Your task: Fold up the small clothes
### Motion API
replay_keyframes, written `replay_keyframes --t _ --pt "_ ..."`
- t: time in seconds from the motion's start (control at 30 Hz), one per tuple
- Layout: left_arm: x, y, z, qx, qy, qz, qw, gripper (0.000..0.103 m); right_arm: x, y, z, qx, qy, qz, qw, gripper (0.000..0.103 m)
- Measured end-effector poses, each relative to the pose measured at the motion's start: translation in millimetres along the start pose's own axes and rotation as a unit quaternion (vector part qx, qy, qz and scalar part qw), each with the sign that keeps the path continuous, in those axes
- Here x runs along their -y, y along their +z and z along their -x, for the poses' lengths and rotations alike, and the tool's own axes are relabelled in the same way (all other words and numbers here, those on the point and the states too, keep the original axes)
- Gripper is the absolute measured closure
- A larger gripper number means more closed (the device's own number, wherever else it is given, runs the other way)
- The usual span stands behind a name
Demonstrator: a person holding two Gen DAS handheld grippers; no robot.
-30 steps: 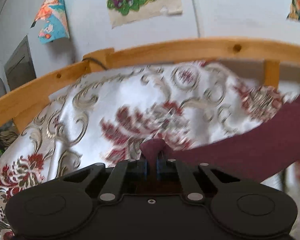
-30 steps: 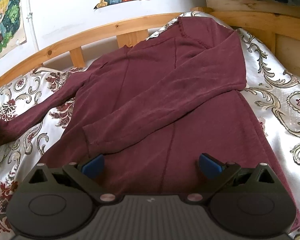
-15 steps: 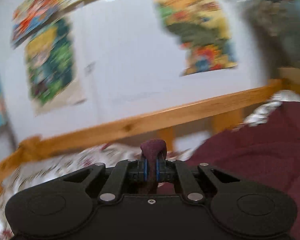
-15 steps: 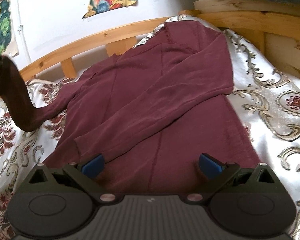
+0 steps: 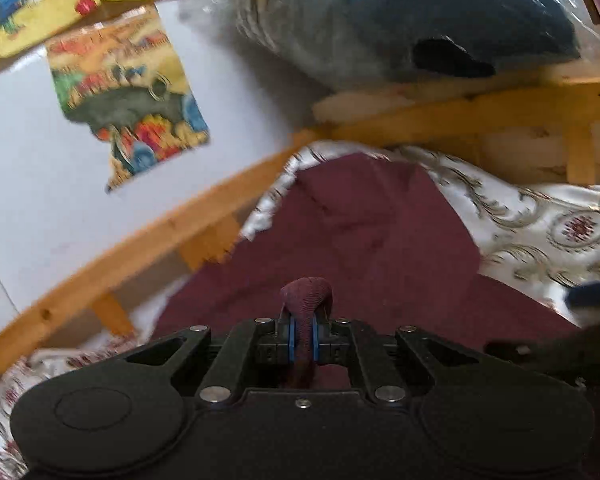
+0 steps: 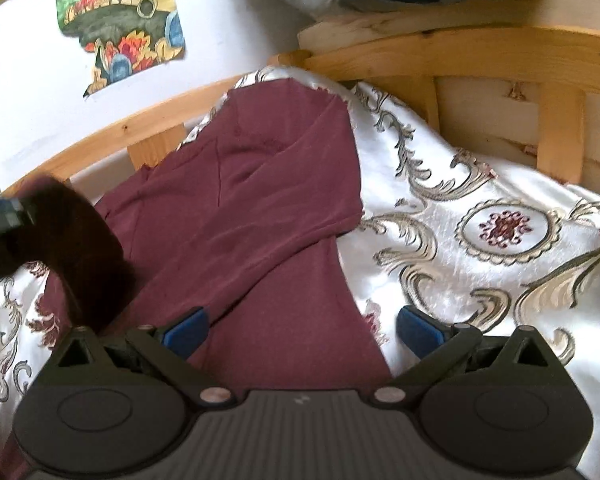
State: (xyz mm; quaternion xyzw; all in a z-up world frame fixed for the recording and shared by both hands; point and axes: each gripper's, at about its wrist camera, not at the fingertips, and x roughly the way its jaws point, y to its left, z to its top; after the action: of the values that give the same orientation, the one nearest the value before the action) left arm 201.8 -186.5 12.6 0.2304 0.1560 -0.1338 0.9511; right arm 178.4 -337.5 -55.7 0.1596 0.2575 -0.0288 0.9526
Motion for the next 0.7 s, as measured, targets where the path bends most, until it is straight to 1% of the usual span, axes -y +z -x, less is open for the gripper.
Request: replay_keyframes --t 0.1,0.2,0.33,0.4,0.43,0.47,0.5,0.53,0.57,0.6,0.67,0.7 --pt "1.5 -5.9 -6.8 -0.022 -0.021 0.025 0.9992 0.095 -0.6 -0.5 -0.1 0.004 -0.002 0.009 1.0 0.0" --pt "-7.0 -15.2 -11.6 -0.051 -0.057 0.076 0.9942 0.094 0.4 1.1 1.2 0.009 -0.002 0.006 1.0 0.0" --pt "-16.5 -31.4 -14.1 -0.087 -0.085 0.125 0.9847 0.082 4.7 4.8 4.5 0.02 -0.008 0.001 1.0 0.0" --pt "-19.7 -40.7 -12.5 -0.105 -0.104 0.149 0.9777 0.076 7.7 7.0 5.7 0.025 -0.011 -0.002 1.0 0.0" --pt "-20.6 -45.2 -11.6 -0.111 -0.115 0.158 0.9745 0.068 9.1 7.9 6.2 0.027 -0.016 -0.004 0.999 0.0" --pt "-20.5 -49.9 -10.1 -0.115 -0.123 0.163 0.972 0.056 11.0 8.7 6.5 0.029 -0.021 -0.006 0.999 0.0" --pt "-20.6 -52.3 -7.8 -0.116 -0.127 0.166 0.9711 0.049 13.4 9.6 6.5 0.03 -0.024 -0.01 0.999 0.0" --pt "-19.9 -56.5 -4.5 -0.115 -0.131 0.168 0.9703 0.035 15.2 10.6 6.1 0.029 -0.026 -0.013 0.999 0.0" --pt "-19.4 -59.6 -1.9 -0.116 -0.135 0.169 0.9695 0.028 17.5 11.2 5.7 0.028 -0.028 -0.017 0.999 0.0" --pt "-19.3 -63.5 1.6 -0.116 -0.14 0.171 0.9683 0.027 19.3 11.3 5.9 0.027 -0.028 -0.02 0.999 0.0" --pt "-20.2 -72.9 8.7 -0.121 -0.148 0.176 0.9657 0.021 19.6 11.2 5.0 0.025 -0.026 -0.019 0.999 0.0" --pt "-20.8 -77.6 11.7 -0.126 -0.145 0.177 0.9653 0.019 18.5 10.4 4.9 0.024 -0.024 -0.015 0.999 0.0"
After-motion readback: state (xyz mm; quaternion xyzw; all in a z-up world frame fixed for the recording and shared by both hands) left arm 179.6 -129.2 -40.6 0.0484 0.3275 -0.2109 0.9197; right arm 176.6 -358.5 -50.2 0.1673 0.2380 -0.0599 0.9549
